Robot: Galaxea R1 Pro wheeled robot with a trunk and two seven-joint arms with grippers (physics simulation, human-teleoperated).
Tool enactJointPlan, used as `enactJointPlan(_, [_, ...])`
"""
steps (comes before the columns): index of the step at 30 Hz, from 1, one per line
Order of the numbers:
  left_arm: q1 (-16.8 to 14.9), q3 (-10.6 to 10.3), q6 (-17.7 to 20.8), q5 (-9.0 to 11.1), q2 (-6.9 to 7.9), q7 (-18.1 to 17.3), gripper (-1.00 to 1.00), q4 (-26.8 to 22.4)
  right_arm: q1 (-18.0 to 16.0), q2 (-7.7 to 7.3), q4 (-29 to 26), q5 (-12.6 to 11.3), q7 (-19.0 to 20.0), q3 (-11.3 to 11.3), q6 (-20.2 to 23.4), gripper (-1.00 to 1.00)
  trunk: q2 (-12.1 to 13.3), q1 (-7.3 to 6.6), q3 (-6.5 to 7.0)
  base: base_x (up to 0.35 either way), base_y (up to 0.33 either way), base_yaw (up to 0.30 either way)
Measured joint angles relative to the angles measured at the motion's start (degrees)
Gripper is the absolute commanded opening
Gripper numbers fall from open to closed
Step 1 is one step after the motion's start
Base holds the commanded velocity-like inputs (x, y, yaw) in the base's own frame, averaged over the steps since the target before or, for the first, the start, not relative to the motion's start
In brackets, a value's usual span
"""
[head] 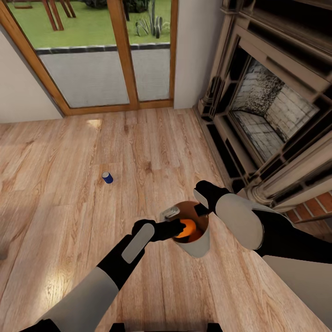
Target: Put the three can of soda from the living room inside the tash can in the kitchen.
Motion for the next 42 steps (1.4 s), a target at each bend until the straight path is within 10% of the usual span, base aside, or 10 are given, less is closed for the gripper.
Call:
enactJointPlan(13, [-0.5,-0.2,-1.3,0.0,-0.22,0.2,-1.0,0.3,0.0,0.0,0.1,0.0,1.6,-0.1,0.3,-1.0,0.0,0.0,0.0,0.0,0.0,0.0])
enactJointPlan(14, [-0.5,-0.2,-1.3,0.0,-0.23,0.2,1.0,0.3,0.0,0.0,0.1,-0.2,1.7,-0.3,0.3,-1.0,0.0,0.0,0.0,0.0,0.0,0.0])
enactJointPlan(32, [-0.8,-0.5,-2.4,-0.1,-0.43,0.2,1.0,3.0,0.0,0.0,0.0,-0.5,4.7,-0.7,0.5,-1.0,0.0,0.0,0.0,0.0,0.0,0.0])
enactJointPlan(42, [-0.5,-0.6,-0.7,-3.4,1.05,-0.4,1.0,0.2,-0.1,0.0,-0.3,-1.8,3.2,-1.1,0.4,-1.0,0.0,0.0,0.0,0.0,0.0,0.0])
